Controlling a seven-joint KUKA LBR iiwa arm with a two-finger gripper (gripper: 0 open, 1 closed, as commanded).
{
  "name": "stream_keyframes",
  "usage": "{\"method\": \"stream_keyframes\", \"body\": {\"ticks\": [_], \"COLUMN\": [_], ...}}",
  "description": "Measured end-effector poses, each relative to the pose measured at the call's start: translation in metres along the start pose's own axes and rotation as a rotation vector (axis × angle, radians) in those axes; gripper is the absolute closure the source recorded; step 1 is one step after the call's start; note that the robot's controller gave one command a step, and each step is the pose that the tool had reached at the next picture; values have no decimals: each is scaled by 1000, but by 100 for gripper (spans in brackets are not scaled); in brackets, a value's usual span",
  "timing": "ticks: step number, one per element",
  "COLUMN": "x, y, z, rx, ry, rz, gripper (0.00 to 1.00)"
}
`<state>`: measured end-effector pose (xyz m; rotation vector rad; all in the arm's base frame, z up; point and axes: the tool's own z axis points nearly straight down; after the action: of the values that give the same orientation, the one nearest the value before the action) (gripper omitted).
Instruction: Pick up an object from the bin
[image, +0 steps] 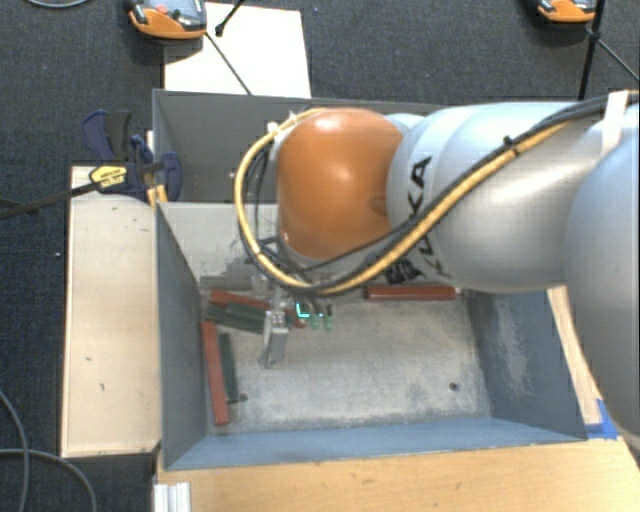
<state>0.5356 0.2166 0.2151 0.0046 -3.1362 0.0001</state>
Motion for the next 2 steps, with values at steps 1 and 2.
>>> {"method": "stream_keyframes", "body": {"ticks": [1,2], "x": [-2,-28], "y": [-1,3], "z": [-4,36], "rx": [-2,-5], "ry": [-7,-17], "rz": [5,49], "gripper": [0,0]}}
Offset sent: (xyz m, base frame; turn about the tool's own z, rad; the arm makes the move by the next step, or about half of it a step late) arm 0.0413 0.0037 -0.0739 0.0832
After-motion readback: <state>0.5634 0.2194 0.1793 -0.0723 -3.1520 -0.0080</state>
